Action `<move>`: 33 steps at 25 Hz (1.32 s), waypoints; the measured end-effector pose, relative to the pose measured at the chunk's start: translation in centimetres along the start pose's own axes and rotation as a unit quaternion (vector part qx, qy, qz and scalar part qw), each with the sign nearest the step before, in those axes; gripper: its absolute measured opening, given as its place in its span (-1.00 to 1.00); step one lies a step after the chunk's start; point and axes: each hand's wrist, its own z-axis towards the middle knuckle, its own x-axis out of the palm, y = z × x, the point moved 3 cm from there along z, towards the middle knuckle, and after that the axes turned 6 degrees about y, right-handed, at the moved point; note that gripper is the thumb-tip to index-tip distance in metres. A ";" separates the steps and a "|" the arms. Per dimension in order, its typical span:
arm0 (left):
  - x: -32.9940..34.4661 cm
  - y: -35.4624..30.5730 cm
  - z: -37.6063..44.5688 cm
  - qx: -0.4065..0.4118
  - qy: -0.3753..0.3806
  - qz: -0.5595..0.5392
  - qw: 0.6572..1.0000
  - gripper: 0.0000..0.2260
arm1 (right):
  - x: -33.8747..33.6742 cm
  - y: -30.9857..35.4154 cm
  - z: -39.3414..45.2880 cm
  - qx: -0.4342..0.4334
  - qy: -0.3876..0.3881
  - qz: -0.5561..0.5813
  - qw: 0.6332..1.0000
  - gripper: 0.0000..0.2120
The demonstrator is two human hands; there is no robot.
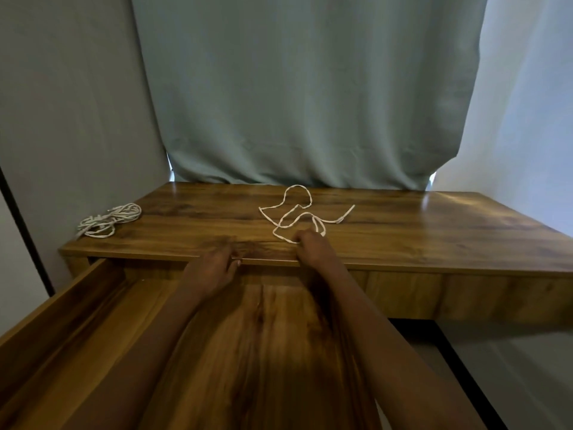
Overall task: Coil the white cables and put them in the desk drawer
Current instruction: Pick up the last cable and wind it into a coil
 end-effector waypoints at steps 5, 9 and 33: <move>0.0 0.1 -0.6 -0.025 -0.008 -0.001 1.000 -0.79 | 1.9 5.4 -1.3 -0.130 0.049 0.115 0.984 -0.55; -0.2 1.2 -1.1 -0.054 -0.002 -0.020 0.998 -0.81 | -0.3 4.4 -1.3 -0.132 -0.160 0.191 0.959 -0.59; 0.8 4.3 -2.4 0.129 -0.138 0.065 0.980 -0.66 | 4.9 10.1 1.4 -0.162 0.158 0.482 0.846 -0.86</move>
